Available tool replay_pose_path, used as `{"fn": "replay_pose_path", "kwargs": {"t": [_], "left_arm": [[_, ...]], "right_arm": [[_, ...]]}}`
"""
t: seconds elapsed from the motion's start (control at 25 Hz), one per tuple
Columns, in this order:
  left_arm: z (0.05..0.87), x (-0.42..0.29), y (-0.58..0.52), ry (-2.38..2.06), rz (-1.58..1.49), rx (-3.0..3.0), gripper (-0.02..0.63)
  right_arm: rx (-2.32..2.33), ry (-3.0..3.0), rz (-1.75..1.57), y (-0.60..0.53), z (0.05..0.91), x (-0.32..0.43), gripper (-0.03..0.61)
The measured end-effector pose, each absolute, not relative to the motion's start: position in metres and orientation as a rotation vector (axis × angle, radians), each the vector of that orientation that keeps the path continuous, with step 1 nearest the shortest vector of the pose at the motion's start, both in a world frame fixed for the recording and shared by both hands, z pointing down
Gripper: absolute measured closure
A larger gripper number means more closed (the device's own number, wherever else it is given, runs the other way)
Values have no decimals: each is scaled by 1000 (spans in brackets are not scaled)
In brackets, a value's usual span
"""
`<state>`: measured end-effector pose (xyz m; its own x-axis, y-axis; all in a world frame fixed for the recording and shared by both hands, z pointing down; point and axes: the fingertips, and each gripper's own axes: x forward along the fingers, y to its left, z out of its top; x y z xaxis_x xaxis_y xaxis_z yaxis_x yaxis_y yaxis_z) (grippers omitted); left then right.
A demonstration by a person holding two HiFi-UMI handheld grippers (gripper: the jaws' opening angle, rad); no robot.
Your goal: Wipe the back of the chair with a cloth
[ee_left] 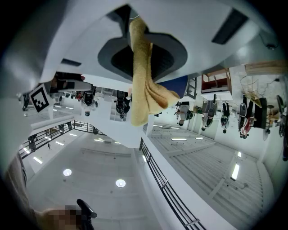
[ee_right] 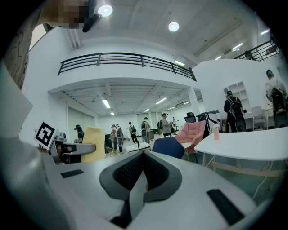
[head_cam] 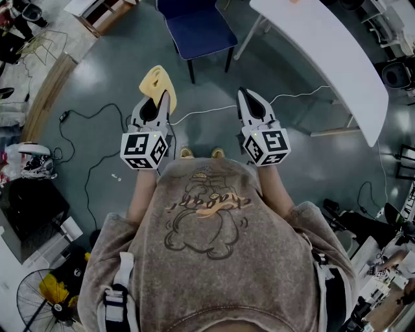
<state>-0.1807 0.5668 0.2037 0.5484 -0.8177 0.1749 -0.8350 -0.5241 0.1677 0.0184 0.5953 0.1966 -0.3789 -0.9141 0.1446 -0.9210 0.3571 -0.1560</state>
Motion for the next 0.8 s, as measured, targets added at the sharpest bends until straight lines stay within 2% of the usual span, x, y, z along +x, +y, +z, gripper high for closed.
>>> {"fn": "replay_pose_path", "kwargs": {"t": [0.56, 0.8], "left_arm": [[213, -218, 560, -1323, 144, 2604, 557], [207, -220, 536, -1280, 123, 2646, 557]], "right_arm": [[1743, -2579, 374, 596, 215, -33, 554], [1842, -2529, 368, 583, 216, -31, 554]]}}
